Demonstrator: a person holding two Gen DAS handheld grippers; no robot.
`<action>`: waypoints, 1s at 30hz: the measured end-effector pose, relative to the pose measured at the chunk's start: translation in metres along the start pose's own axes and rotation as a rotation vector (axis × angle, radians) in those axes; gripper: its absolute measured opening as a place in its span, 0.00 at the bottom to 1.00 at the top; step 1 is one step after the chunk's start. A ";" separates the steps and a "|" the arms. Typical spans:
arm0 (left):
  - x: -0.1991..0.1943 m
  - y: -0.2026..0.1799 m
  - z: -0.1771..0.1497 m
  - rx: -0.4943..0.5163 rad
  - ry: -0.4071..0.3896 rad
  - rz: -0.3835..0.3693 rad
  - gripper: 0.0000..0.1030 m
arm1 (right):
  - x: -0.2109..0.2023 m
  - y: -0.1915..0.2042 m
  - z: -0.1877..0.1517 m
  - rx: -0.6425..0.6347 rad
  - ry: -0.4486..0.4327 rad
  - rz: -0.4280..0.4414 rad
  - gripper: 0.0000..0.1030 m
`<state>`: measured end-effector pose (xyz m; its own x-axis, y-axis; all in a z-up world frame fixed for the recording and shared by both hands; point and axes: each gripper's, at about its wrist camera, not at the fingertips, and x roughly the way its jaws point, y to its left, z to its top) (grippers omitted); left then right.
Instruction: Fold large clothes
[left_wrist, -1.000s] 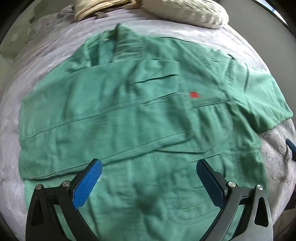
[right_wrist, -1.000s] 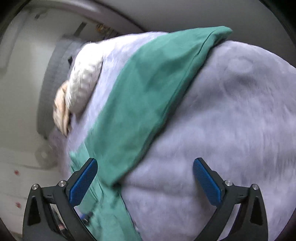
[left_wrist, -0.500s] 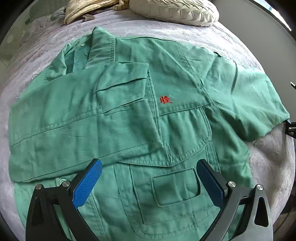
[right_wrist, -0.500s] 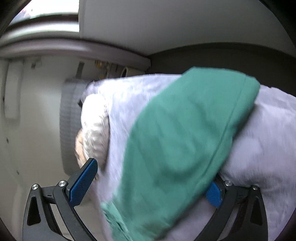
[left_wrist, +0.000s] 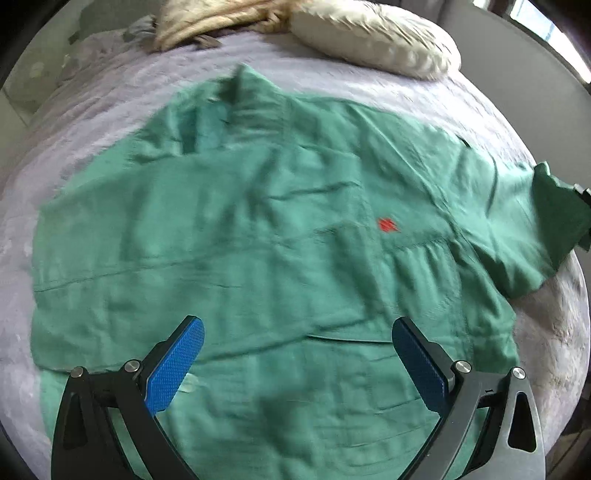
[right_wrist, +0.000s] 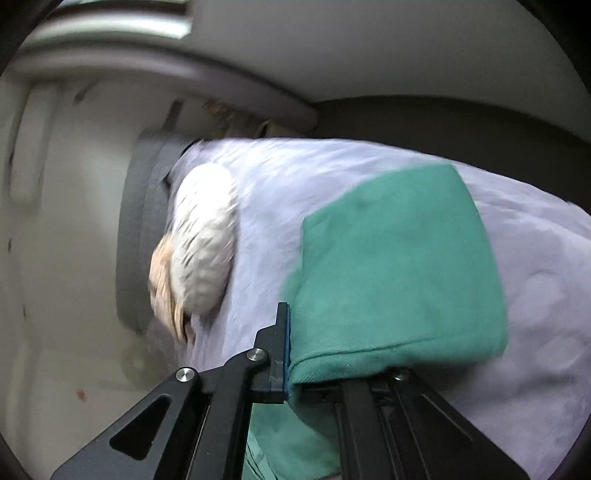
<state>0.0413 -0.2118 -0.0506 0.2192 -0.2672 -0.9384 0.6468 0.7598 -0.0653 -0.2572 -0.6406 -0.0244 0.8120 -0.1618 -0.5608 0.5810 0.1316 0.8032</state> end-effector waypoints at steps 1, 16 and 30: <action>-0.003 0.009 0.001 -0.007 -0.018 0.007 0.99 | 0.003 0.017 -0.006 -0.056 0.013 0.003 0.04; 0.005 0.149 -0.015 -0.155 -0.068 0.121 0.99 | 0.177 0.222 -0.330 -0.890 0.532 -0.007 0.04; -0.014 0.213 -0.032 -0.254 -0.112 0.074 0.99 | 0.181 0.174 -0.312 -0.455 0.395 -0.126 0.15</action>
<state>0.1530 -0.0271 -0.0616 0.3471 -0.2588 -0.9014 0.4259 0.8998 -0.0943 0.0082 -0.3413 -0.0489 0.6445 0.1596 -0.7477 0.5691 0.5529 0.6086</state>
